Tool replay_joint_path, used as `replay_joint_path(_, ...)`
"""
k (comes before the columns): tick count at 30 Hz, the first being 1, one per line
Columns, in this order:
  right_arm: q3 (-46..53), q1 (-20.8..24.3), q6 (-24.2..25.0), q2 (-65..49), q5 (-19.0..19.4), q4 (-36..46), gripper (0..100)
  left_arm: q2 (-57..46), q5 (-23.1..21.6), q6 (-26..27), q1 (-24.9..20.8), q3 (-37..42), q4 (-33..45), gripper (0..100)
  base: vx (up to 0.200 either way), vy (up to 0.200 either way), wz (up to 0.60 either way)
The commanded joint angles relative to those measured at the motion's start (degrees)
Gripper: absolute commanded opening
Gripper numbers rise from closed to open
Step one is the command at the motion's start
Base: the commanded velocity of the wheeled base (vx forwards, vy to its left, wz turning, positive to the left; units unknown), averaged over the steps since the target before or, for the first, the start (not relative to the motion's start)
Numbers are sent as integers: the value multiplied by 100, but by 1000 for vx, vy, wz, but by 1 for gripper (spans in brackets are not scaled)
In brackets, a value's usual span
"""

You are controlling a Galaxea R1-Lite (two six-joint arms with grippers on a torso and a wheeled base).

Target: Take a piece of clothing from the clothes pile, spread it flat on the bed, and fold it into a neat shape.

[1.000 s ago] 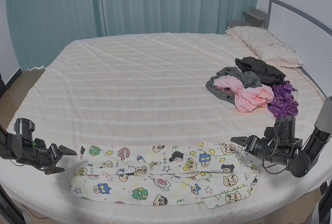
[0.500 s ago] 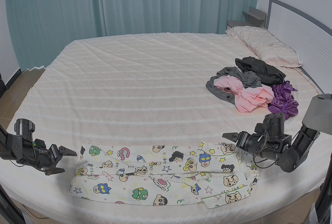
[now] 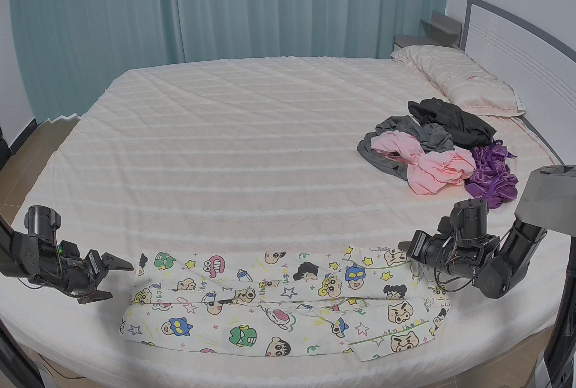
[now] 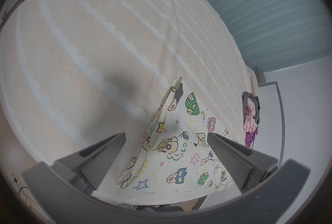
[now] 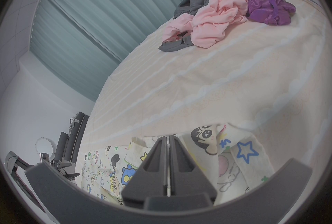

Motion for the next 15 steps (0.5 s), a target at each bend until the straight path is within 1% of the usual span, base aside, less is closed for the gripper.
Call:
replay_joint_path(1, 16, -23, 8, -161, -5, 0, 0, 9, 2, -1, 3, 0, -4, 100, 0, 0, 0)
replay_joint_path(7, 86, -76, -1, -223, -5, 62, 0, 9, 2, -1, 3, 0, -4, 100, 0, 0, 0)
replay_joint_path(8, 112, -76, -10, -205, -5, 62, 100, 9, 2, -1, 3, 0, -4, 100, 0, 0, 0)
replay_joint_path(13, 95, -120, -10, -161, -14, 114, 100, 9, 2, -1, 3, 0, -4, 100, 0, 0, 0)
replay_joint_path(15, 16, -217, -10, -249, -14, 149, 100, 9, 2, -1, 3, 0, -4, 100, 0, 0, 0)
